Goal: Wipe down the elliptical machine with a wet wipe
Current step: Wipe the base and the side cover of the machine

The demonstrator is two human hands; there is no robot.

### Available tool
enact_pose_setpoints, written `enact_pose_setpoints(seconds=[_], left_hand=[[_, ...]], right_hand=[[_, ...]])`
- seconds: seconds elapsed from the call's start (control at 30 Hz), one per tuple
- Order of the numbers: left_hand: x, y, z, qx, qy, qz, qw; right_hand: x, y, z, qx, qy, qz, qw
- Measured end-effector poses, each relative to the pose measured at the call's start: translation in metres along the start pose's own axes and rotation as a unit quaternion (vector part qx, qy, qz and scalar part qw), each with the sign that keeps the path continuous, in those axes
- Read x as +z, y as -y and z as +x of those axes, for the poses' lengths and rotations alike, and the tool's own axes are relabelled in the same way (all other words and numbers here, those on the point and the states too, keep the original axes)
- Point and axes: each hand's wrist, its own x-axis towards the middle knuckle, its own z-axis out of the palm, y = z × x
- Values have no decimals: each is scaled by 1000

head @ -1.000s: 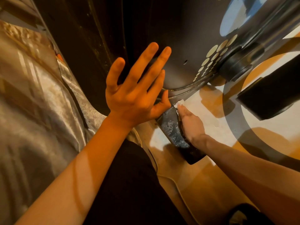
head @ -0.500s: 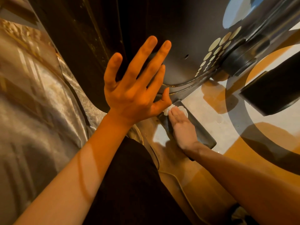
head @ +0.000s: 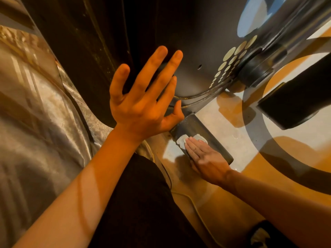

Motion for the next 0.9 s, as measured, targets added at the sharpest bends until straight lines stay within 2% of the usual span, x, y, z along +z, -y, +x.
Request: enact_pose_setpoints(seconds=[0.07,0.2,0.37,0.43,0.53,0.63,0.77,0.9], left_hand=[[0,0,0,-1,-3,-5,1000],[-2,-1,2,0,6,-16,1000],[-1,-1,1,-4,2,-14,1000],[0,-1,0,-5,3,-14,1000],[0,-1,0,-3,-3,-9,1000],[0,0,1,-6,-3,-9,1000],[0,-1,0,-4,3,-15,1000],[1,-1,0,-3,5,-13,1000]], right_hand=[[-4,3,25,1,30,-9,1000],[-21,4,59,-1,26,-55,998],[-8,-8,-26,-21,37,28,999],[-7,-22,-53,-62,48,-4,997],[-11,-31,-37,-98,55,-42,993],[-12,-13,13,-94,68,-32,993],[-24,9,72,-52,63,-101,992],[-15,2,16,-43,26,-45,998]])
